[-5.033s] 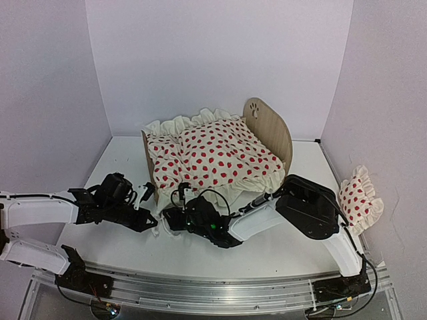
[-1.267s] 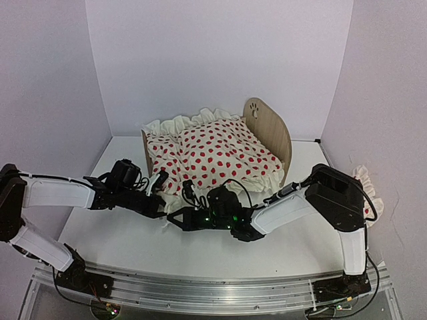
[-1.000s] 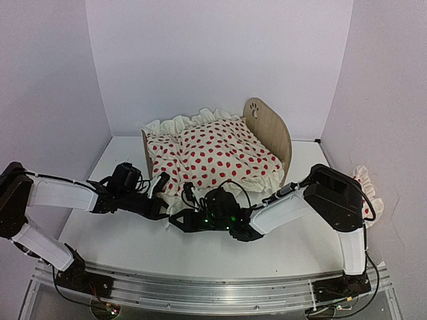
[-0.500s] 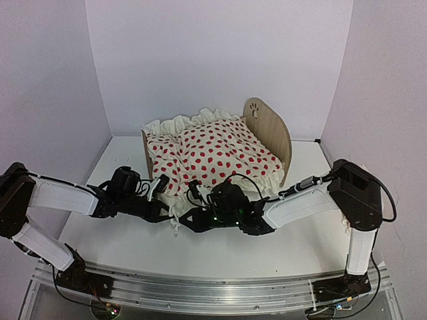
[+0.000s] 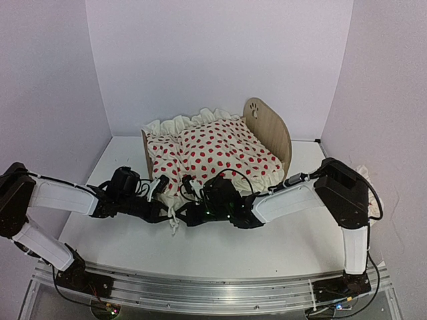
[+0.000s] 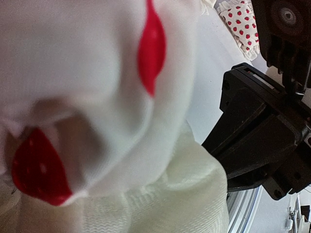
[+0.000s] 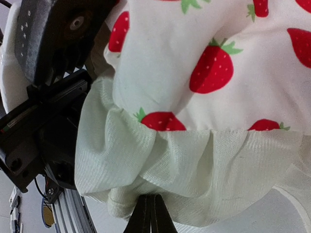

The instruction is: Set up the pet bed

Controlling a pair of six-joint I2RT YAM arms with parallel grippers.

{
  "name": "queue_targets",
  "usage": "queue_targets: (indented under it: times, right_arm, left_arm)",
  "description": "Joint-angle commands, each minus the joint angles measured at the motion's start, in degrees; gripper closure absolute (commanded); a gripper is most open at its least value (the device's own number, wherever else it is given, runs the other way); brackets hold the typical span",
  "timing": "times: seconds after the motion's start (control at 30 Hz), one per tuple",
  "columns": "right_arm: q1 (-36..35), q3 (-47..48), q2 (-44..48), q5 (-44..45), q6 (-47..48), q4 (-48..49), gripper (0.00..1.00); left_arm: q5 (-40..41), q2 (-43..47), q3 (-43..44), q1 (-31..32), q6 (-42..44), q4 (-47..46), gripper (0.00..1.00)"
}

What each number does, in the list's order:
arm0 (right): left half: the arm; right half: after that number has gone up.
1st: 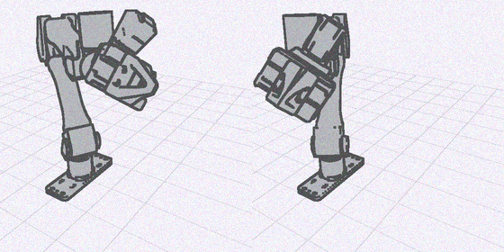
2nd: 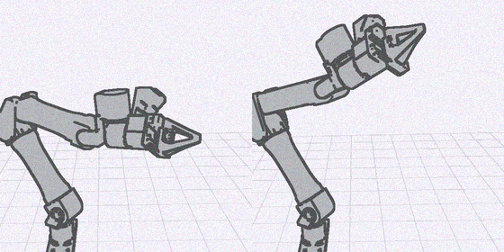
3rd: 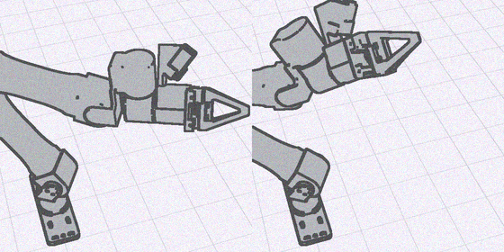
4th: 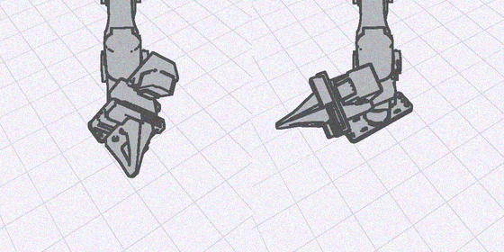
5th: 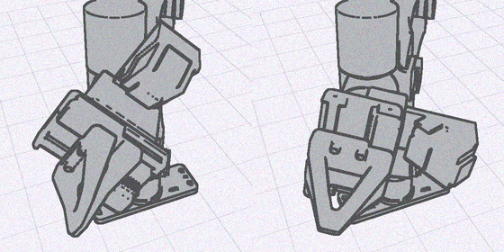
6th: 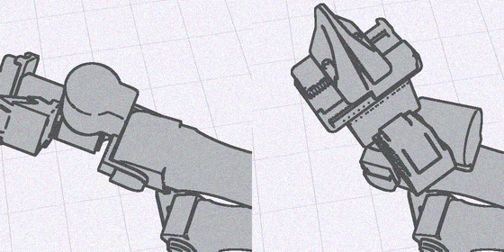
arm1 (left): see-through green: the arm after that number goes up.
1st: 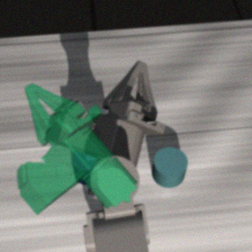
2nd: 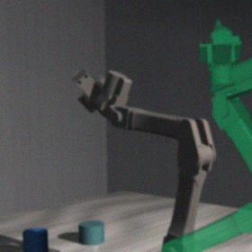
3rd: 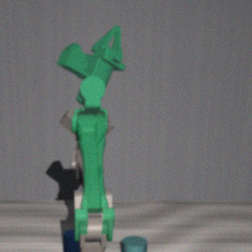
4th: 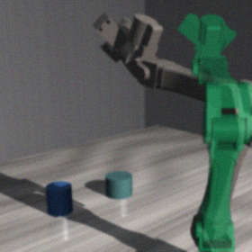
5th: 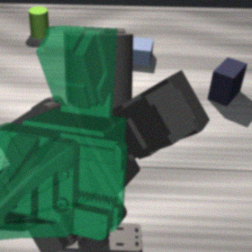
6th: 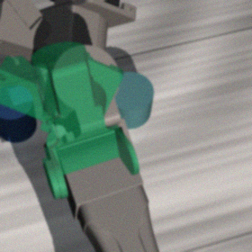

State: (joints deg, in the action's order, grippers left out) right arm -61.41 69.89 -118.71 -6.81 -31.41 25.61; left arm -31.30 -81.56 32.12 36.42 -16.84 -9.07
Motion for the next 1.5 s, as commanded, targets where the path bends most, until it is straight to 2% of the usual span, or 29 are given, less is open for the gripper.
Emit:
queue_targets:
  times: [0.0, 0.13, 0.33, 0.67, 1.1, 1.3, 1.47]
  right_arm:
    - [-0.1, 2.15, -1.97, -2.61, -0.27, 1.82, 0.99]
    - [0.94, 2.33, -1.03, 2.56, 2.19, 1.89, 0.97]
    - [1.41, 4.17, -2.09, 1.16, 2.73, 1.9, 0.92]
    - [1.79, 8.11, -3.1, 11.33, 6.9, 1.87, 0.92]
    - [2.36, 9.53, 0.31, 17.05, 14.14, 1.89, 0.91]
    - [3.28, 11.09, -0.54, 17.21, 13.15, 1.84, 0.91]
    - [3.24, 11.22, 2.3, 12.89, 15.65, 1.84, 0.86]
  left_arm:
    - [-0.13, -0.47, -0.5, -0.21, 0.23, 1.61, 1.0]
    - [0.17, -0.35, -0.65, -0.21, 0.33, 1.54, 1.0]
    - [0.34, -0.42, -0.57, -0.21, 0.49, 1.77, 1.0]
    - [0.24, -0.64, -0.45, -0.21, 0.56, 1.78, 1.0]
    - [0.68, -0.35, -0.83, -0.21, 0.49, 1.59, 1.0]
    - [1.14, -0.22, -0.73, -0.21, 1.13, 1.83, 1.0]
    - [1.39, -0.04, -0.74, -0.2, 1.19, 1.99, 1.0]
